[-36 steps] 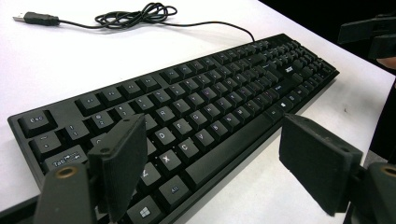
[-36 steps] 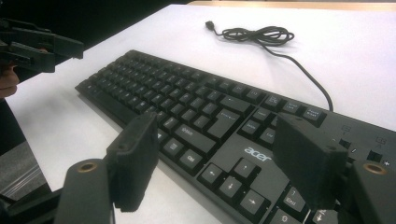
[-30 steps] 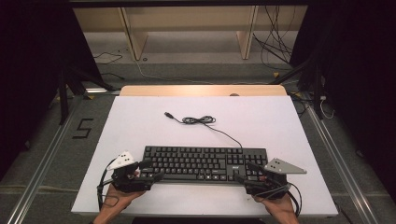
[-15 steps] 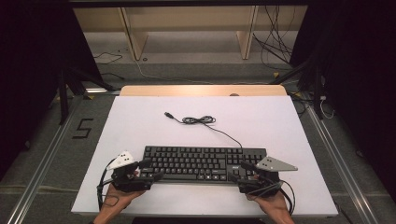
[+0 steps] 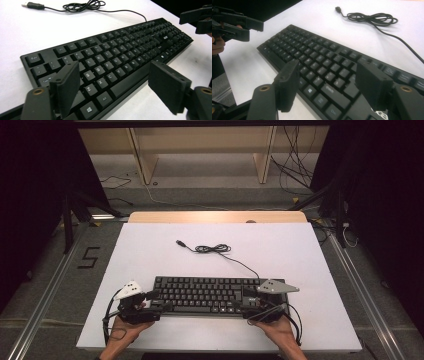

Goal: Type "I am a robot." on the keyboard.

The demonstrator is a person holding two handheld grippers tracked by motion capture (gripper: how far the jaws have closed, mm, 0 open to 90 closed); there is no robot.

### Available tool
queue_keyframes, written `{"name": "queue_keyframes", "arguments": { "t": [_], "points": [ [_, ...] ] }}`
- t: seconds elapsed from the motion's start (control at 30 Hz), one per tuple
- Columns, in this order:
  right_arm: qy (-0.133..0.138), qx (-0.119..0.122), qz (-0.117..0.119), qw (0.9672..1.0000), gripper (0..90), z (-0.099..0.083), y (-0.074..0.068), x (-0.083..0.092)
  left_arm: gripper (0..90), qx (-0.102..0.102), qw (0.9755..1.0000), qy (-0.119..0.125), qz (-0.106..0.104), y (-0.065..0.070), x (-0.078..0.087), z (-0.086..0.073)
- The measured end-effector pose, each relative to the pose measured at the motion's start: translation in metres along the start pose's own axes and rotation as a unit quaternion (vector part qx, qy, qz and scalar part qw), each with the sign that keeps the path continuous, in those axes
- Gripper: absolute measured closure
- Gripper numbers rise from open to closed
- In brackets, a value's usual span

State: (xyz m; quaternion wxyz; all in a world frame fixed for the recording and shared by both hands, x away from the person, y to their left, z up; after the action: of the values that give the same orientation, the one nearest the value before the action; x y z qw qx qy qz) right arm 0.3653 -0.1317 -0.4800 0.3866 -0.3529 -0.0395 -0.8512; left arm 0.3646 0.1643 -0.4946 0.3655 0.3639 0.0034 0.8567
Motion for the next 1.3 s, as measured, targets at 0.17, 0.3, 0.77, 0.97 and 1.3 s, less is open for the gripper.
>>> {"name": "queue_keyframes", "arguments": {
  "t": [0.17, 0.3, 0.77, 0.97, 1.3],
  "points": [
    [-0.009, 0.006, 0.005, 0.9999, 39.2, 0.008, -0.006, -0.013, 29.6, 0.011, 0.9999, -0.006, 0.006, -0.005, 0.0, -0.002],
    [-0.018, 0.013, 0.008, 0.9997, 41.3, 0.013, -0.01, -0.023, 34.3, 0.018, 0.9997, -0.013, 0.014, -0.009, 0.0, -0.003],
    [-0.041, 0.015, 0.01, 0.999, 52.7, 0.02, -0.014, -0.044, 59.0, 0.022, 0.9986, -0.032, 0.035, -0.016, -0.001, -0.008],
    [-0.046, 0.015, 0.01, 0.9988, 58.0, 0.022, -0.015, -0.051, 69.7, 0.017, 0.9983, -0.042, 0.037, -0.017, -0.002, -0.01],
    [-0.055, 0.015, 0.017, 0.9982, 71.4, 0.025, -0.018, -0.062, 82.9, 0.014, 0.9976, -0.053, 0.041, -0.02, -0.004, -0.013]
  ]
}}
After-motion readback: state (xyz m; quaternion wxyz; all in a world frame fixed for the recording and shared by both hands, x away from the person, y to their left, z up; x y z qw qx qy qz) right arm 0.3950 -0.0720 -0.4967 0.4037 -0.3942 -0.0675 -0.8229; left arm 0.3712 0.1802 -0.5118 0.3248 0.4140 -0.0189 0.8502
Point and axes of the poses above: each handheld gripper's, and its own axes: x roughly backward along the jaws, z roughly out of its top, y roughly to its right, the point moved 7 cm from there along -x, roughly forward along the jaws, and after that the axes turned 10 degrees about -y, right-handed, at the moved point
